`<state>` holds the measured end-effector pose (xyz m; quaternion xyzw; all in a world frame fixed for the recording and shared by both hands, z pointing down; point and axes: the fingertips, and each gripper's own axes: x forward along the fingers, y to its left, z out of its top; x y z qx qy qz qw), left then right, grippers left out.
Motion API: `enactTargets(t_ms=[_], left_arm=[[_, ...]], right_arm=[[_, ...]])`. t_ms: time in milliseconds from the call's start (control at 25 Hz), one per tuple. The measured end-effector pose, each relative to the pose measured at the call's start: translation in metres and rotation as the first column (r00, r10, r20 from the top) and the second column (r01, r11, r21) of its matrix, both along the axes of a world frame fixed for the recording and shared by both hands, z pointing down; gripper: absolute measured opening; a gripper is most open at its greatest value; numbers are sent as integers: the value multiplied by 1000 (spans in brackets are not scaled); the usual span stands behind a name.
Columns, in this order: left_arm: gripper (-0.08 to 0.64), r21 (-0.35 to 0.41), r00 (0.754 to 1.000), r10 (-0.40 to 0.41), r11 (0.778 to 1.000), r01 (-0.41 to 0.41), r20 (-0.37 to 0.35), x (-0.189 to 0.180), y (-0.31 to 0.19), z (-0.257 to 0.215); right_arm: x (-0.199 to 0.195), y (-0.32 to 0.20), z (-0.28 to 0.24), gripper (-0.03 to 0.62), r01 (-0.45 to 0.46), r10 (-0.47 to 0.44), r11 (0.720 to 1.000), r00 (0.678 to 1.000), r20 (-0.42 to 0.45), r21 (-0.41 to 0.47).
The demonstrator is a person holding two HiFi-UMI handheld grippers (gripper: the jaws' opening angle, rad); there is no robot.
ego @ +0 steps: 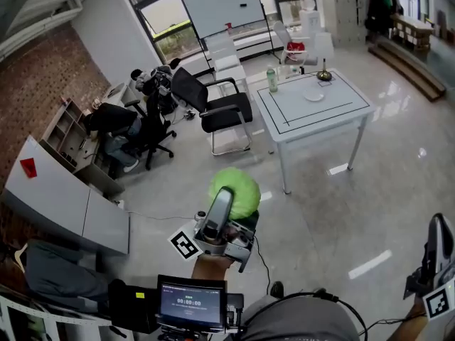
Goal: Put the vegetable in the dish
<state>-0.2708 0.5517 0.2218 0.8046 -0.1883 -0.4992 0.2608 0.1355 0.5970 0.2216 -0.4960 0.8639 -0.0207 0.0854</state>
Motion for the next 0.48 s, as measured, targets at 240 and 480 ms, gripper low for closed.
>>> enactTargets(t_ms=[240, 480], left_arm=[[291, -7, 1000, 3, 1000, -3, 19, 43, -12, -1], [291, -43, 1000, 9, 999, -8, 27, 92, -19, 13]], right_arm=[[34, -10, -8, 14, 16, -16, 1000, 999, 36, 16], [74, -22, -4, 14, 35, -35, 999, 999, 41, 11]])
